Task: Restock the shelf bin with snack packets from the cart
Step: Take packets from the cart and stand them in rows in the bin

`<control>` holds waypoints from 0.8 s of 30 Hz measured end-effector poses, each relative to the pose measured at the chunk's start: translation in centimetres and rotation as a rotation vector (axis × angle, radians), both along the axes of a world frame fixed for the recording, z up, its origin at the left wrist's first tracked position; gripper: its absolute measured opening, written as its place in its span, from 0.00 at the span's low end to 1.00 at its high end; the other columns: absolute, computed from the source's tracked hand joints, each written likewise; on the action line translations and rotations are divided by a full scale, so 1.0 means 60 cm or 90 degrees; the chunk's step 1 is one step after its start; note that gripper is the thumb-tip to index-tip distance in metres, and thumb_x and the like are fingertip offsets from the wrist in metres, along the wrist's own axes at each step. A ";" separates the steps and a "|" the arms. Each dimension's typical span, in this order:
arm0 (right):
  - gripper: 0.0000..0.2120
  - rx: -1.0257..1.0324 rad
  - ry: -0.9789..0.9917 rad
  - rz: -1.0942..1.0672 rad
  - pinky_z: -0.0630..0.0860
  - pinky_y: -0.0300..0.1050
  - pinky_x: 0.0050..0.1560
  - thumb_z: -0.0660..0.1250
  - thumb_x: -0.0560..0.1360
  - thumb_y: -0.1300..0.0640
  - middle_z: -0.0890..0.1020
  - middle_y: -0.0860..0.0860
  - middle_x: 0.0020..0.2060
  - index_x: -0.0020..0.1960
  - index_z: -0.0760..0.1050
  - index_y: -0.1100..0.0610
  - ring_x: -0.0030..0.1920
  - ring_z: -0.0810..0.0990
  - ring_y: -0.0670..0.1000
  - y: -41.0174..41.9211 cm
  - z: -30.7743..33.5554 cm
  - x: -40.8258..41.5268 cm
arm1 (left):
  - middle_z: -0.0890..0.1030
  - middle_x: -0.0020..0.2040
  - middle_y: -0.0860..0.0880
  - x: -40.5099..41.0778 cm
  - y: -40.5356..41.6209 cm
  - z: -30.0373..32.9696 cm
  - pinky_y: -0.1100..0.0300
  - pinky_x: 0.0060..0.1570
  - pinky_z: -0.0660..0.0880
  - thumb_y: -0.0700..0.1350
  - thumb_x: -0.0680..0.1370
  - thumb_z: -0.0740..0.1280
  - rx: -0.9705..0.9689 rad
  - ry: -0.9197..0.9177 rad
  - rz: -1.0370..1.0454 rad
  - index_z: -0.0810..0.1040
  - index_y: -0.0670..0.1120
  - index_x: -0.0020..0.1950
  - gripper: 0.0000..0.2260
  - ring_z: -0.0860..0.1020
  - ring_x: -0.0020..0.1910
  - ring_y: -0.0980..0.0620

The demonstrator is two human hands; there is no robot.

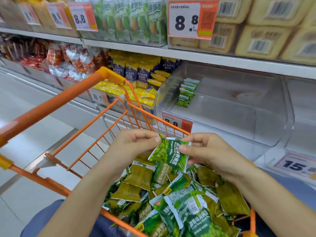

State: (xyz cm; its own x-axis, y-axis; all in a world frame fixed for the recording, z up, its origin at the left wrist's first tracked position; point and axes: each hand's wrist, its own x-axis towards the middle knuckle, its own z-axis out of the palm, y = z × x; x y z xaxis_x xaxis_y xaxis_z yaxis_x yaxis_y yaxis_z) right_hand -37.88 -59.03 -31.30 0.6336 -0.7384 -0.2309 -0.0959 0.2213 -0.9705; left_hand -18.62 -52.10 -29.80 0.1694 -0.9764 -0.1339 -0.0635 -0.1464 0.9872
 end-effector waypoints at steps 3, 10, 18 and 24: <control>0.08 -0.062 -0.004 -0.069 0.75 0.34 0.31 0.74 0.62 0.59 0.83 0.50 0.30 0.41 0.79 0.59 0.30 0.81 0.45 0.001 0.007 -0.003 | 0.86 0.41 0.47 -0.004 -0.005 0.006 0.62 0.44 0.81 0.40 0.76 0.68 0.004 -0.011 0.054 0.84 0.45 0.45 0.05 0.84 0.42 0.52; 0.05 -0.296 0.152 0.005 0.66 0.35 0.30 0.72 0.71 0.54 0.74 0.44 0.24 0.46 0.81 0.53 0.27 0.70 0.42 -0.013 0.017 -0.023 | 0.83 0.54 0.53 -0.023 -0.012 0.017 0.65 0.49 0.78 0.49 0.69 0.73 0.065 -0.132 -0.191 0.78 0.54 0.59 0.19 0.83 0.49 0.56; 0.07 -0.224 -0.002 -0.179 0.78 0.38 0.36 0.69 0.70 0.53 0.83 0.52 0.36 0.44 0.81 0.56 0.35 0.81 0.46 -0.032 0.038 -0.022 | 0.80 0.30 0.49 -0.047 -0.044 0.011 0.65 0.34 0.79 0.37 0.69 0.74 0.002 -0.012 0.009 0.80 0.41 0.42 0.05 0.80 0.30 0.55; 0.19 0.076 -0.110 -0.160 0.81 0.42 0.43 0.71 0.65 0.51 0.85 0.54 0.48 0.54 0.80 0.56 0.45 0.84 0.49 -0.044 0.038 -0.009 | 0.80 0.34 0.48 -0.071 -0.079 0.002 0.64 0.37 0.78 0.43 0.67 0.74 -0.055 0.135 0.074 0.79 0.41 0.46 0.10 0.81 0.34 0.53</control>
State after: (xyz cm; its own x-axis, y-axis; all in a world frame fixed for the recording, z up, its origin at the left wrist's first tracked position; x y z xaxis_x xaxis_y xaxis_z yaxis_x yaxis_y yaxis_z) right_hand -38.44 -61.68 -29.01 0.4717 -0.8513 -0.2297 0.1404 0.3297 -0.9336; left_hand -22.85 -56.81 -29.70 0.2583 -0.9613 -0.0958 0.1588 -0.0556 0.9858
